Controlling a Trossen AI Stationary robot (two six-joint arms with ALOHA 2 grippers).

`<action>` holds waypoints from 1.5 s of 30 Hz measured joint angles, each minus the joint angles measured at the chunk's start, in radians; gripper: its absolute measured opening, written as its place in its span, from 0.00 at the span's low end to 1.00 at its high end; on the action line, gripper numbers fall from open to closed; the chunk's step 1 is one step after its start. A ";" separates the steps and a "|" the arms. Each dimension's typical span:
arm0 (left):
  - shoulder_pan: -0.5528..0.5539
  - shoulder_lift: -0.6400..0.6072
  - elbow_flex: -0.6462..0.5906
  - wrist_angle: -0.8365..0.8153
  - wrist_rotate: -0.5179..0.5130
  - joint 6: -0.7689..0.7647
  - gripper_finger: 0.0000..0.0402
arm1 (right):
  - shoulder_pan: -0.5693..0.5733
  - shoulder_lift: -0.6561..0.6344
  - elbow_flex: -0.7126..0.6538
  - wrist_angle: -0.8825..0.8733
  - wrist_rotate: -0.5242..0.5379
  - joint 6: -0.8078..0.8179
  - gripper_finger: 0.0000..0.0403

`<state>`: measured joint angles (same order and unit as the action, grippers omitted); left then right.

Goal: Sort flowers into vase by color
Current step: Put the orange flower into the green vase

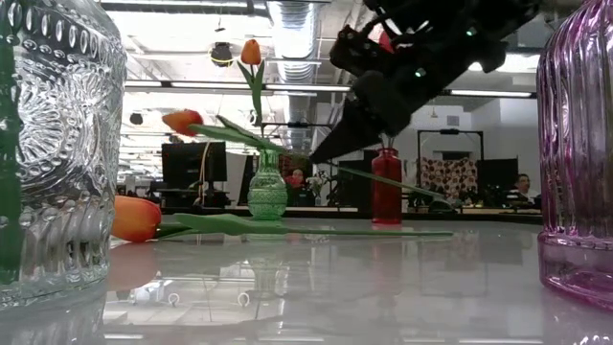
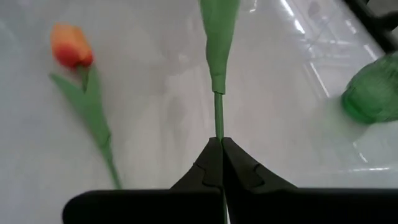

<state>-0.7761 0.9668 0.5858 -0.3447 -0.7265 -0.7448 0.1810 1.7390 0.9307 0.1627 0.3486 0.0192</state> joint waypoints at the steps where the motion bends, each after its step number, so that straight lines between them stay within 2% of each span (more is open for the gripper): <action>1: 0.000 0.000 0.000 0.000 -0.007 0.000 0.38 | -0.005 0.000 0.008 0.000 0.000 -0.007 0.06; 8: 0.000 0.000 0.000 0.000 -0.031 0.000 0.38 | -0.043 0.000 0.069 0.003 0.001 -0.031 0.06; 15: 0.007 0.000 0.000 0.000 -0.112 0.000 0.38 | -0.072 0.000 0.128 0.003 0.003 -0.079 0.06; 20: 0.047 0.000 0.000 0.000 -0.167 0.000 0.38 | -0.085 0.000 0.170 0.004 0.002 -0.106 0.06; 26: 0.133 0.000 0.000 0.003 -0.174 0.010 0.38 | -0.093 0.000 0.215 0.004 0.002 -0.148 0.06; 30: 0.197 0.000 0.000 0.076 -0.177 0.084 0.38 | -0.093 0.000 0.242 0.006 0.010 -0.186 0.06; 35: 0.270 0.000 0.000 0.247 -0.179 0.269 0.38 | -0.092 0.000 0.266 0.038 0.075 -0.217 0.06; 45: 0.356 0.000 0.000 0.530 -0.168 0.559 0.38 | -0.092 0.000 0.269 0.266 0.084 -0.304 0.06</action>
<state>-0.4197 0.9668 0.5858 0.1856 -0.8948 -0.1854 0.0891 1.7390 1.1995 0.4282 0.4328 -0.2851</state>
